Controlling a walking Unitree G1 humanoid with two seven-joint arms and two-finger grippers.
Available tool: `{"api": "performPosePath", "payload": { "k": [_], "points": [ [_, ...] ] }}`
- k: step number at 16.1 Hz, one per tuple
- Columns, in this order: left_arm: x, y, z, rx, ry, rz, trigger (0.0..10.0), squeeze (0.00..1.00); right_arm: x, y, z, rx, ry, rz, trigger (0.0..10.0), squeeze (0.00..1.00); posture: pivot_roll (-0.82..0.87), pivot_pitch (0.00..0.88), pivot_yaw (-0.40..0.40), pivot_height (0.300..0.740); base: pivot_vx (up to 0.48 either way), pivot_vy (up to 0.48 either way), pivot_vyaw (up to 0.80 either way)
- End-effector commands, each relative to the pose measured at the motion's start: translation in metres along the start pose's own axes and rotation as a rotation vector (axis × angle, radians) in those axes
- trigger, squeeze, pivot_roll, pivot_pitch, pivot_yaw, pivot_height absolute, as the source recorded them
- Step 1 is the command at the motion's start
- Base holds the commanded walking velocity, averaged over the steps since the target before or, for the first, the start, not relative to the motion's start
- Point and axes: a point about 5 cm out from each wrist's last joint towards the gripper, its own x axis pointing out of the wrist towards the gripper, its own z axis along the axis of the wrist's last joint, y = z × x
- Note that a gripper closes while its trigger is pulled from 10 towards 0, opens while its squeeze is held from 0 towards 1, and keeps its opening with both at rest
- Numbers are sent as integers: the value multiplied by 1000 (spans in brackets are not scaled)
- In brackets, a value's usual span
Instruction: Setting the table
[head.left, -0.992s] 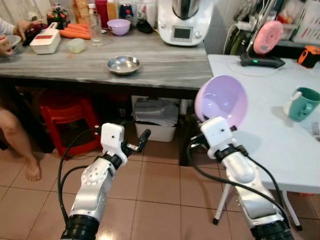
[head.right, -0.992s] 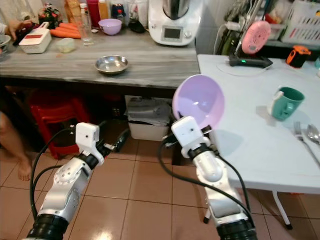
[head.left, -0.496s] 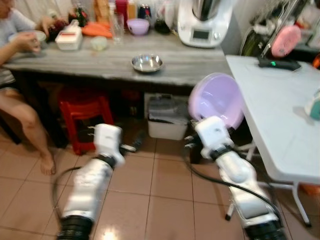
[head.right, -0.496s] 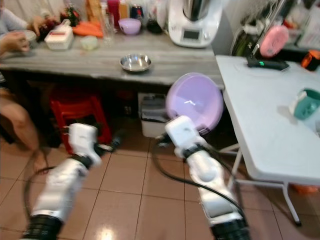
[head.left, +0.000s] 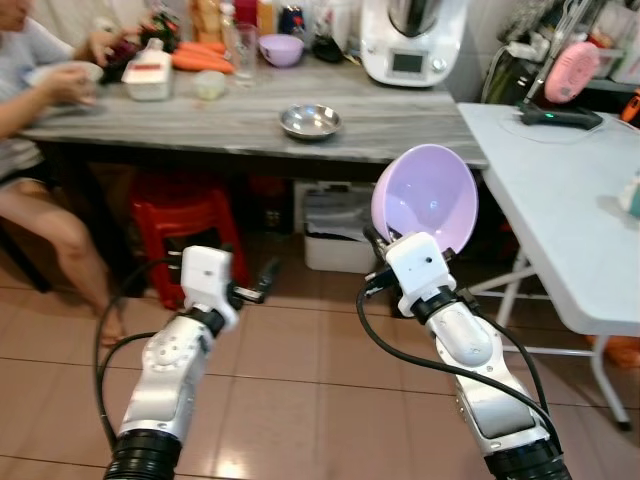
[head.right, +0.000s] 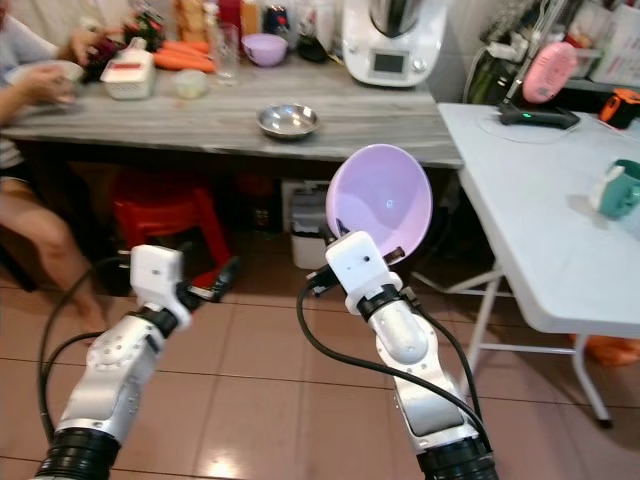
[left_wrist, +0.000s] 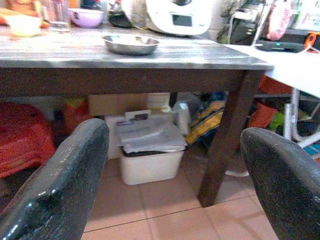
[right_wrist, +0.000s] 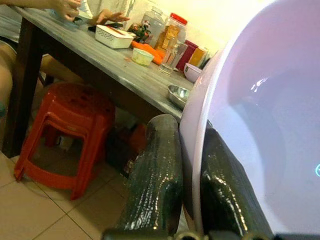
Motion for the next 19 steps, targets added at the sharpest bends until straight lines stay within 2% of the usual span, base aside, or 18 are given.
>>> {"api": "performPosePath", "payload": {
  "k": [1, 3, 5, 7, 15, 19],
  "points": [
    [5, -11, 0, -6, -5, -30, 10000, 0, -2, -9, 0, -18, 2, -28, 10000, 0, -30, 21, -26, 740, 0, 345, 0],
    [6, -10, 1, 35, -1, -24, 10000, 0, -2, -10, 0, -18, 2, -28, 10000, 0, -34, 21, -26, 740, 0, 0, 0],
    [5, -7, 1, 27, -5, -8, 10000, 0, -2, -9, 0, -22, 2, -24, 10000, 0, -33, 17, -25, 740, 0, 0, 0],
    [5, -9, 2, 3, -14, -38, 10000, 0, -2, -8, 1, -27, -1, -20, 10000, 0, -33, 17, -25, 740, 0, 0, 0],
    [6, -12, 6, -9, -37, -60, 10000, 0, -2, -8, -1, -8, 0, -25, 10000, 0, -29, 14, -24, 740, 315, 0, 449],
    [7, -12, 7, -7, -40, -68, 10000, 0, 0, -9, 0, -7, -4, -27, 10000, 0, -25, 11, -23, 740, 368, 0, 0]
  ]
}}
